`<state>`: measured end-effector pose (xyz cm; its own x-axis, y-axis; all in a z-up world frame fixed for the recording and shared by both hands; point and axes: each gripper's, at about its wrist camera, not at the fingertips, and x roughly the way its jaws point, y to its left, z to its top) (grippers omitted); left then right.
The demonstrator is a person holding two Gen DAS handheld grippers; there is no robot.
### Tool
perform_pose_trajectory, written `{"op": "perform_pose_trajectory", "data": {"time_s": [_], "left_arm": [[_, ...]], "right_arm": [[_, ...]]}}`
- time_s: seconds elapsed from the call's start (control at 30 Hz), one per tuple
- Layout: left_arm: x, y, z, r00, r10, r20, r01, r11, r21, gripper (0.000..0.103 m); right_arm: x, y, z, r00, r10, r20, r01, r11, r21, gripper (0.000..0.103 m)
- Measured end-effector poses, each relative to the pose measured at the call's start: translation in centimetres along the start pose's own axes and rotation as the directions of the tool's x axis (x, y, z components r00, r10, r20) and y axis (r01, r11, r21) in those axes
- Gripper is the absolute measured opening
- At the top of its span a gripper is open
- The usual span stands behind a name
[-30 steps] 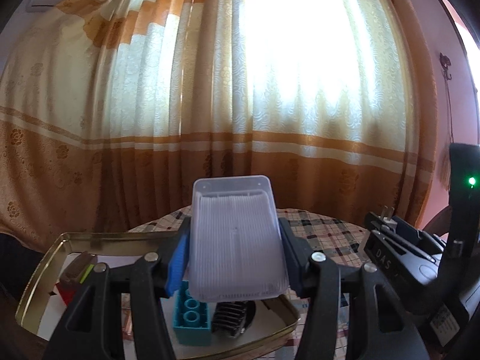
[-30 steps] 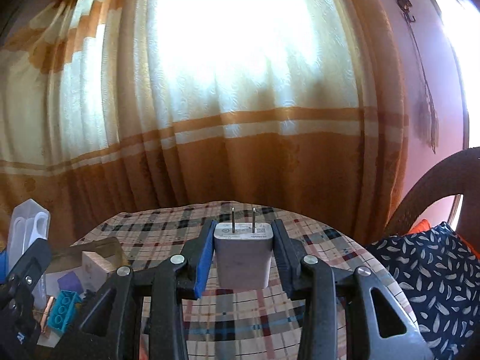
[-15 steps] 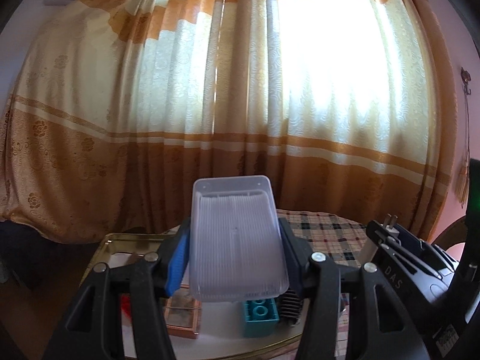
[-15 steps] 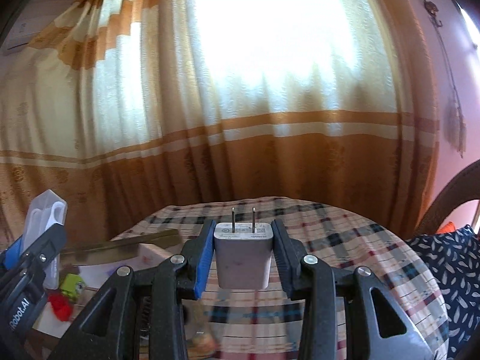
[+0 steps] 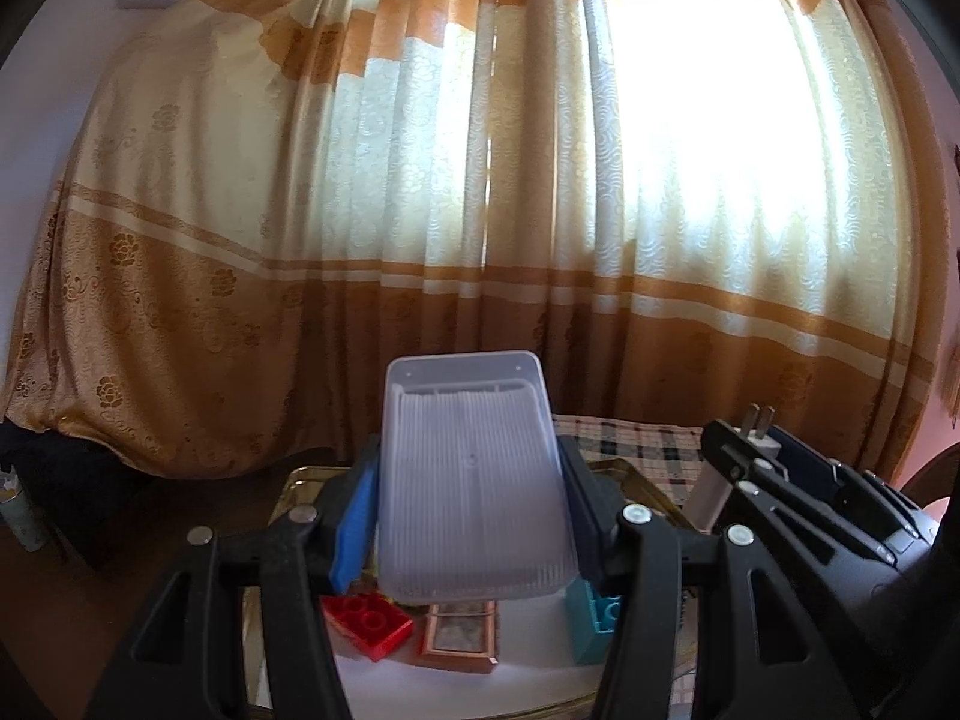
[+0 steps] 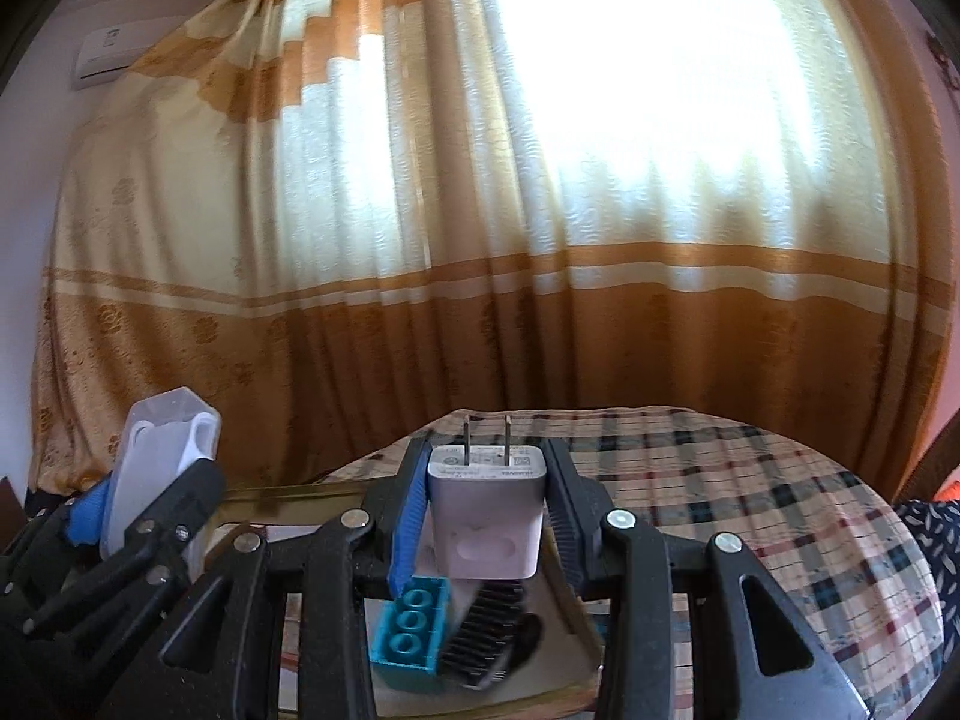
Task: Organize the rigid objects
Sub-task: 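Carry the clear box and white plug over the tray with both tools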
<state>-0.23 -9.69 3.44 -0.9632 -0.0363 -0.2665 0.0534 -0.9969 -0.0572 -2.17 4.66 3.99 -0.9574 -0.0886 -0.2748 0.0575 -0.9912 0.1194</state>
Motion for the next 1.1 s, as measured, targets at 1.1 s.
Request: {"op": "perform_pose_trajectory", "data": {"time_s": [1.1], "left_arm": [[3.2,3.7,-2.0,0.98,0.125,-0.153,-0.126,0.992,0.003,0.054]], "right_arm": [[6.4,3.8,-1.4,0.978,0.026,-0.206,-0.034,0.999,-0.032,0.041]]}}
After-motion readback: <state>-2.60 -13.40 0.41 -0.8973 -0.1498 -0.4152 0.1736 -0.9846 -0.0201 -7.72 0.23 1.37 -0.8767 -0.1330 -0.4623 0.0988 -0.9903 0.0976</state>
